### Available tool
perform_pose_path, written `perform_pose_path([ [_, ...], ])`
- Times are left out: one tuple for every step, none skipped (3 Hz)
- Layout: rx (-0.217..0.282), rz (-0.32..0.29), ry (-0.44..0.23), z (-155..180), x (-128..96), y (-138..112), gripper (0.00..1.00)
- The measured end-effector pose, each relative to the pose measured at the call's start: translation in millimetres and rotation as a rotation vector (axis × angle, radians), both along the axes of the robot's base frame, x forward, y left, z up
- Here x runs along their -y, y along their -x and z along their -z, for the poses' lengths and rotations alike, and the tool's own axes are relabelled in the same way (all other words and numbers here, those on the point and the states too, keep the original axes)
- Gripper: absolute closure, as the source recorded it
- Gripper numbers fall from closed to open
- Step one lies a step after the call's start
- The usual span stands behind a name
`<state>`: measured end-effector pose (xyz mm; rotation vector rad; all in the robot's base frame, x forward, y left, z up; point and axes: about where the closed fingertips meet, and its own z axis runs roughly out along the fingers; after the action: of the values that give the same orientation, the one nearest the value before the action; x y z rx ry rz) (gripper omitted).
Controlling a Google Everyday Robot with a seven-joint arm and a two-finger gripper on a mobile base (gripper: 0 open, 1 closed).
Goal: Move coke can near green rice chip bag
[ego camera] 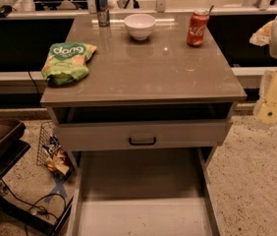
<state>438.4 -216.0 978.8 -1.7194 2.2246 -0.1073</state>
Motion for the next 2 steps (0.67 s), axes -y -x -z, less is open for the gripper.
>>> perform_pose_path([
  [0.0, 0.0, 0.0, -0.1, 0.0, 0.0, 0.0],
  [0.011, 0.024, -0.007, -5.0, 3.4, -2.2, 0.0],
])
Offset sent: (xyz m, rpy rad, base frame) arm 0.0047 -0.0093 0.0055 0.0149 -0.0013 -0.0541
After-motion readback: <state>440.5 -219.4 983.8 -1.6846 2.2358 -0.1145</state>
